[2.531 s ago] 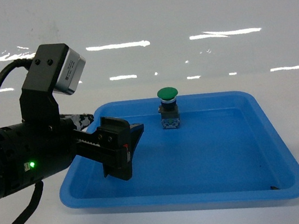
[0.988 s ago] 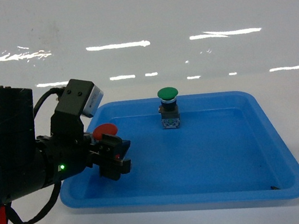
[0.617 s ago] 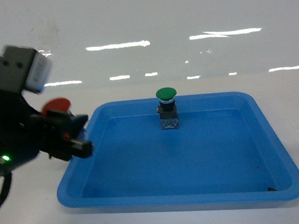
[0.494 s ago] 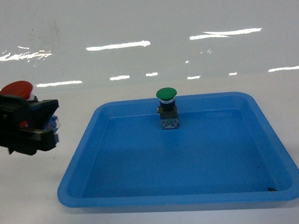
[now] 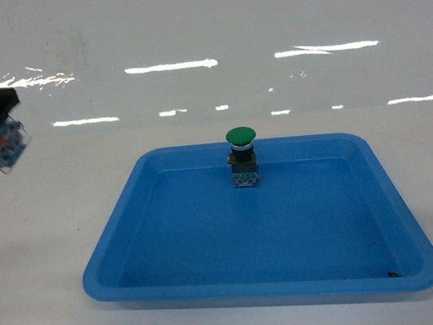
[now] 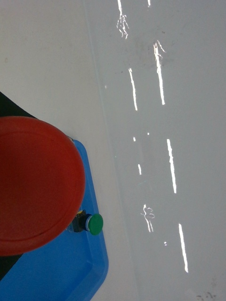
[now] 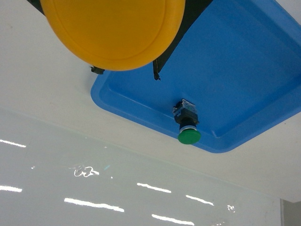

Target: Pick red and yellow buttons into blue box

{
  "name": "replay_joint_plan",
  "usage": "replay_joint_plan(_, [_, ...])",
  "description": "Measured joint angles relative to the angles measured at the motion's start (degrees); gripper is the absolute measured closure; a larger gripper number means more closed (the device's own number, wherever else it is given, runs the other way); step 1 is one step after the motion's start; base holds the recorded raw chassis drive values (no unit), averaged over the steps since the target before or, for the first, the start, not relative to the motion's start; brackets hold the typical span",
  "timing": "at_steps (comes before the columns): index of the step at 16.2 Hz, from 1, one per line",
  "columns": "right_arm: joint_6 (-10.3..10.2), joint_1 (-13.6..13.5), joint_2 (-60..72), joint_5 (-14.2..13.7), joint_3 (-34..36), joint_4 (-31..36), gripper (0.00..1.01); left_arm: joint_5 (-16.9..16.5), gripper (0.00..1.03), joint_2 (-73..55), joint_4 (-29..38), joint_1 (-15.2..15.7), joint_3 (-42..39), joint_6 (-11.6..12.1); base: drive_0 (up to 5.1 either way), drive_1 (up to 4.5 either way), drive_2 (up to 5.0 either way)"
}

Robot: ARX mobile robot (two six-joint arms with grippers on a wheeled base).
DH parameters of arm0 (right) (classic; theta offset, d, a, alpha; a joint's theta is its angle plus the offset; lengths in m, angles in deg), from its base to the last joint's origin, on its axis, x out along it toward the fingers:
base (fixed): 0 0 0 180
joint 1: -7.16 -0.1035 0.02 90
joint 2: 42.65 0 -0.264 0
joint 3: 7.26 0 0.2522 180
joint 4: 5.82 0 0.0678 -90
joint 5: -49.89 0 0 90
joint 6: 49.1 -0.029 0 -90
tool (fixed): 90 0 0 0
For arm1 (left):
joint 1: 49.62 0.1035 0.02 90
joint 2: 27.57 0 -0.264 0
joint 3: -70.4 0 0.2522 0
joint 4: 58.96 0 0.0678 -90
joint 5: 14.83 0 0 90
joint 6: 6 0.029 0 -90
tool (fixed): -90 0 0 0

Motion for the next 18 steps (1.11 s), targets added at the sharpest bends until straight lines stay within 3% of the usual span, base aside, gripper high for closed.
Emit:
replay_joint_plan(5, [0.0, -0.02, 0.0, 0.02, 0.0, 0.0, 0.77, 1.14, 0.79, 7.67, -3.93, 1.64, -1.29, -3.41, 0.0, 0.0, 0.0])
replay_joint_plan(10, [0.0, 0.0, 0.0, 0.02, 0.0, 0.02, 0.77, 1.14, 0.79, 7.67, -3.89, 1.6, -1.31, -3.67, 0.0, 0.0, 0.0])
replay_joint_plan(18, [0.0, 0.0, 0.0, 0.0, 0.04, 0.0, 0.77, 1.11, 0.79, 7.41, -3.93, 1.6, -1.33, -3.69, -3.1, -1.73, 5.0])
